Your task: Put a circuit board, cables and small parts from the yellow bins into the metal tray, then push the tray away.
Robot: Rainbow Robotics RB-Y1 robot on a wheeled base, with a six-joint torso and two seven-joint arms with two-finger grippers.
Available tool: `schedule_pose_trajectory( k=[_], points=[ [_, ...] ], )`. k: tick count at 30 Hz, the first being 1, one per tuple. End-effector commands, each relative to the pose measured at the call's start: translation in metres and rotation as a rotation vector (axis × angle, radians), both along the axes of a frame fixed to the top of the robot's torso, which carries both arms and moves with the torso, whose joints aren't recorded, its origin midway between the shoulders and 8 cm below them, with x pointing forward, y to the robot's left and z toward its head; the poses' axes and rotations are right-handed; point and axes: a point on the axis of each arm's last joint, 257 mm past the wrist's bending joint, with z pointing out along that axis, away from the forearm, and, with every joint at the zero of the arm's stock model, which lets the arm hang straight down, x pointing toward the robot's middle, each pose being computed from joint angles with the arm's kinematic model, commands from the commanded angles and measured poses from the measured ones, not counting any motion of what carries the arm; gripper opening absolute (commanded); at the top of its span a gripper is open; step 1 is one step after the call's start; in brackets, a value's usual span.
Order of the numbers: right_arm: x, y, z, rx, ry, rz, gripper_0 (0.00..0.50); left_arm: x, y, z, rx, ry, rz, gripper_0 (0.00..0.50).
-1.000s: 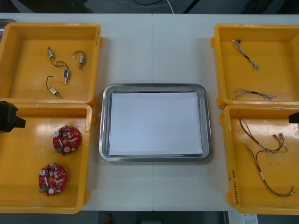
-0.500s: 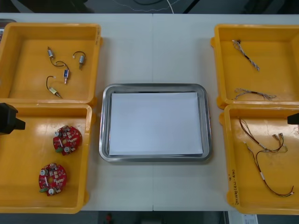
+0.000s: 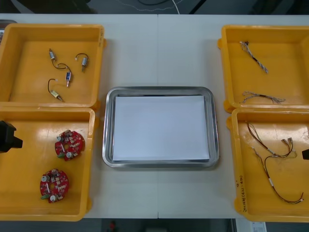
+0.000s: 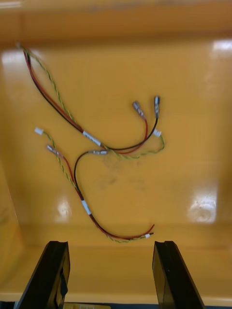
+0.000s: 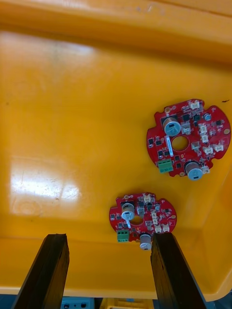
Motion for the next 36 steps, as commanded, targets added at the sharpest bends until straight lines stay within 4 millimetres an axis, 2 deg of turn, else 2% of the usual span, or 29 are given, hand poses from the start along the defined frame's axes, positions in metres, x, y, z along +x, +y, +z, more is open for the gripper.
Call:
schedule_pose_trajectory(
  k=[1, 13, 18, 26, 36],
  points=[
    [-0.008, 0.003, -0.010, -0.052, 0.012, 0.082, 0.500, -0.011, 0.000, -0.011, -0.052, 0.023, 0.137, 0.500],
    [0.002, 0.010, -0.035, -0.073, -0.051, 0.116, 0.500, -0.006, -0.014, -0.039, -0.211, -0.020, 0.327, 0.500],
    [0.000, 0.009, -0.054, -0.095, -0.055, 0.127, 0.500, -0.009, -0.018, -0.062, -0.256, -0.027, 0.368, 0.500],
    [-0.008, 0.014, -0.088, -0.063, -0.025, 0.131, 0.500, -0.016, -0.019, -0.091, -0.238, -0.031, 0.394, 0.500],
    [-0.008, 0.015, -0.118, -0.077, -0.053, 0.138, 0.500, -0.022, -0.026, -0.107, -0.246, -0.010, 0.405, 0.500]
  ],
)
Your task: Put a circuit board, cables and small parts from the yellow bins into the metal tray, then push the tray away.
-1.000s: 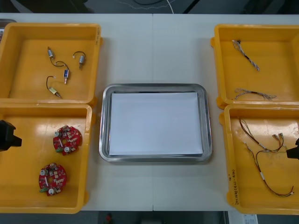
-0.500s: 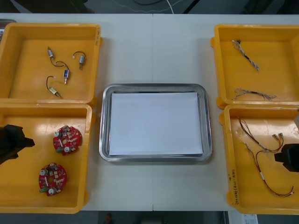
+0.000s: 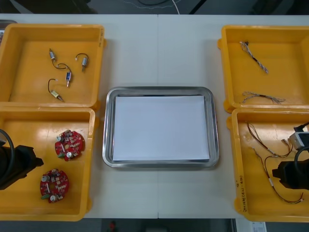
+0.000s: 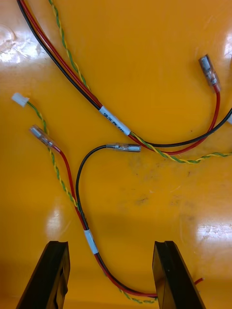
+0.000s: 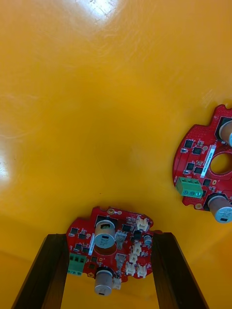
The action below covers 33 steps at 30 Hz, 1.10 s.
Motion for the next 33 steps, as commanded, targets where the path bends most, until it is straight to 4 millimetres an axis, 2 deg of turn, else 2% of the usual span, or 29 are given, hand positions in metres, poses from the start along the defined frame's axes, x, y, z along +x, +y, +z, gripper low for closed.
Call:
schedule_pose_trajectory(
  k=[1, 11, 18, 33],
  points=[
    [-0.014, -0.009, -0.024, -0.063, 0.023, 0.062, 0.500, -0.009, -0.008, -0.019, -0.014, 0.016, -0.002, 0.500],
    [-0.023, 0.001, -0.046, -0.083, 0.029, 0.082, 0.500, -0.010, -0.010, -0.040, -0.012, 0.029, 0.006, 0.500],
    [-0.024, 0.004, -0.050, -0.085, 0.034, 0.082, 0.500, -0.020, -0.014, -0.053, -0.008, 0.050, -0.002, 0.500],
    [-0.028, -0.003, -0.059, -0.130, 0.040, 0.090, 0.500, -0.022, -0.020, -0.060, -0.002, 0.040, -0.014, 0.500]
  ],
)
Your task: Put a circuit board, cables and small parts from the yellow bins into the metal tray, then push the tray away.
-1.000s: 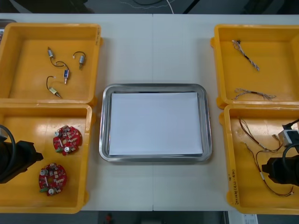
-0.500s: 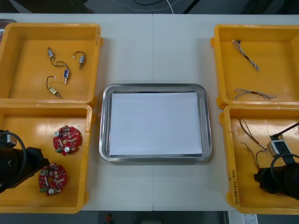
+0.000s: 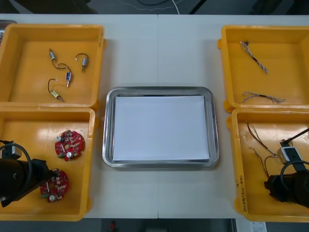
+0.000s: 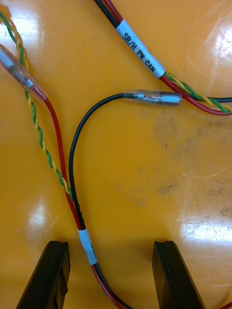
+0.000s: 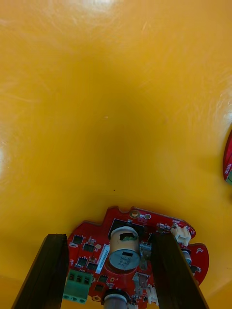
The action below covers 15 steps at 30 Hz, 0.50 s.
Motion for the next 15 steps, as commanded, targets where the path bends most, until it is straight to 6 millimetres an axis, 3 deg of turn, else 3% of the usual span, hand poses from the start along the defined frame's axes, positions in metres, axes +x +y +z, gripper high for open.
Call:
schedule_pose_trajectory(
  k=[1, 6, 8, 9, 10, 15],
  points=[
    [-0.0134, -0.0059, -0.0114, -0.065, 0.023, 0.054, 0.500, -0.0106, -0.0061, -0.0104, -0.006, 0.014, 0.000, 0.500],
    [-0.0149, -0.0041, -0.0129, -0.059, 0.026, 0.051, 0.500, -0.0083, -0.0051, -0.0091, -0.001, 0.009, 0.001, 0.500],
    [-0.0148, -0.0024, -0.0130, -0.054, 0.027, 0.052, 0.344, -0.0083, -0.0047, -0.0091, 0.001, 0.008, 0.000, 0.283],
    [-0.0150, -0.0023, -0.0129, -0.051, 0.028, 0.049, 0.111, -0.0088, -0.0054, -0.0093, -0.001, 0.010, -0.002, 0.003],
    [-0.0148, -0.0018, -0.0128, -0.049, 0.027, 0.050, 0.010, -0.0077, -0.0056, -0.0087, -0.002, 0.007, -0.001, 0.003],
    [-0.0134, -0.0022, -0.0114, -0.044, 0.024, 0.042, 0.000, -0.0076, -0.0067, -0.0086, -0.002, 0.008, -0.003, 0.000]
  ],
)
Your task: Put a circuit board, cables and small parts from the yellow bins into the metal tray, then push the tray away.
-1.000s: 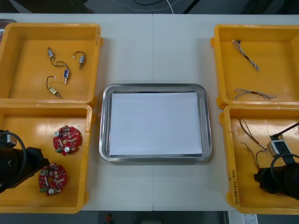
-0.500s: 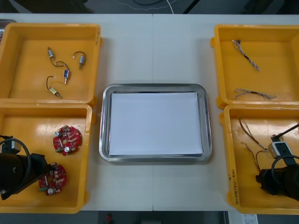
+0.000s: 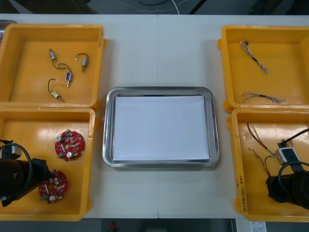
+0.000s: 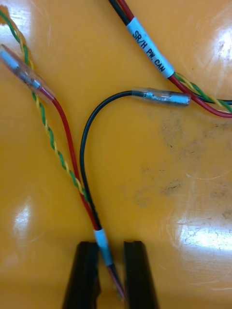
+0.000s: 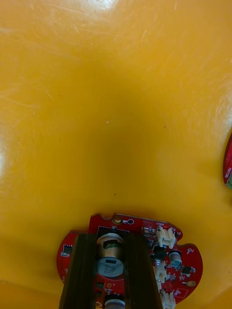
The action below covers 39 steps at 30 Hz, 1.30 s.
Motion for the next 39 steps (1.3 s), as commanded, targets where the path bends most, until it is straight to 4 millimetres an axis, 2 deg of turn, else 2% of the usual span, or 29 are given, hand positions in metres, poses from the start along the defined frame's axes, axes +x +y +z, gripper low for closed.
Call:
schedule_pose_trajectory(
  k=[1, 8, 17, 22, 26, 29, 36, 39],
  points=[
    [-0.013, -0.003, -0.007, -0.016, 0.031, 0.022, 0.000, -0.009, -0.008, -0.009, -0.011, 0.016, -0.004, 0.000],
    [0.000, -0.012, 0.011, -0.029, -0.002, 0.015, 0.000, -0.008, -0.010, -0.008, -0.016, 0.013, -0.002, 0.000],
    [0.011, -0.015, 0.068, -0.058, -0.012, 0.027, 0.000, 0.003, -0.002, 0.008, -0.001, 0.005, -0.003, 0.000],
    [0.013, -0.018, 0.112, -0.067, -0.015, 0.039, 0.000, 0.003, 0.004, 0.032, 0.029, 0.022, -0.019, 0.000],
    [0.012, -0.020, 0.140, -0.074, -0.008, 0.056, 0.000, 0.003, 0.007, 0.049, 0.047, 0.030, -0.032, 0.000],
    [0.009, -0.024, 0.164, -0.087, 0.006, 0.080, 0.000, 0.006, 0.009, 0.068, 0.069, 0.031, -0.048, 0.000],
    [0.005, -0.023, 0.204, -0.109, 0.022, 0.127, 0.000, 0.015, 0.008, 0.104, 0.125, 0.029, -0.110, 0.000],
    [0.012, -0.018, 0.221, -0.113, -0.015, 0.152, 0.000, 0.019, 0.001, 0.123, 0.127, 0.028, -0.160, 0.000]
  ],
)
